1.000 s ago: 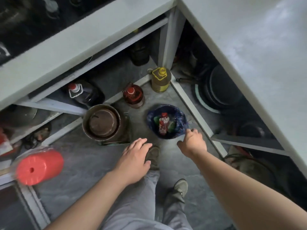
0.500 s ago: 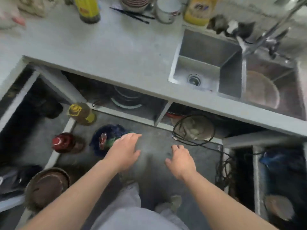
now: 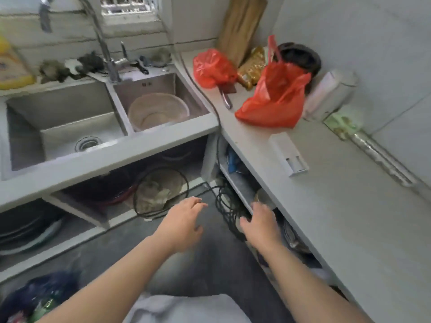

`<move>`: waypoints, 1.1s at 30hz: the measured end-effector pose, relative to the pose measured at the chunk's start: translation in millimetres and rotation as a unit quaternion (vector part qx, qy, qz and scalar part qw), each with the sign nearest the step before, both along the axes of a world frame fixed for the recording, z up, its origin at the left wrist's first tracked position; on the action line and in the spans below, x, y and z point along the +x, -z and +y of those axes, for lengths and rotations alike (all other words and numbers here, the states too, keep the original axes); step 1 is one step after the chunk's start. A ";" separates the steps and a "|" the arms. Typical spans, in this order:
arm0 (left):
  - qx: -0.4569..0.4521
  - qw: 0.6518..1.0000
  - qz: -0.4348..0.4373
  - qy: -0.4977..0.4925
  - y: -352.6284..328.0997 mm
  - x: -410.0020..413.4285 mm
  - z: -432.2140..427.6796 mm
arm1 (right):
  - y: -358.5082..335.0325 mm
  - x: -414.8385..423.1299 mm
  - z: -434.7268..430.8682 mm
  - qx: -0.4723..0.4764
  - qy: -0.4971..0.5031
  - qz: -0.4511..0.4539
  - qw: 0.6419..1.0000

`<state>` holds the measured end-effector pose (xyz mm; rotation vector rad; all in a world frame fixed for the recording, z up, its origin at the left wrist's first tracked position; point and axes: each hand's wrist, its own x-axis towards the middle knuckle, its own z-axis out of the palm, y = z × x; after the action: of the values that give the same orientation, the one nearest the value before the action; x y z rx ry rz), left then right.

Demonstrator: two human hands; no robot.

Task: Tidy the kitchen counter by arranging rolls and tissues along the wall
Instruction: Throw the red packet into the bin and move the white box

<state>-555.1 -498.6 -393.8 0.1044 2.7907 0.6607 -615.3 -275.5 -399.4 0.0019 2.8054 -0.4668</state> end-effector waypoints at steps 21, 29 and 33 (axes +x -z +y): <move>0.059 0.987 -0.005 0.149 29.9 -223.3 114.2 | 3.2 -201.0 108.0 0.010 0.203 -0.021 0.979; 0.101 0.986 -0.028 0.132 45.2 -282.7 98.1 | 30.8 -270.9 104.4 0.079 0.215 -0.077 0.970; 0.176 0.976 -0.080 0.097 46.6 -297.3 107.9 | 30.3 -270.0 109.1 0.099 0.240 -0.109 0.959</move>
<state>-852.3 -390.7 -440.5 0.3697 2.4440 1.0545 -885.3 -166.4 -429.7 0.7440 2.6014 -0.2645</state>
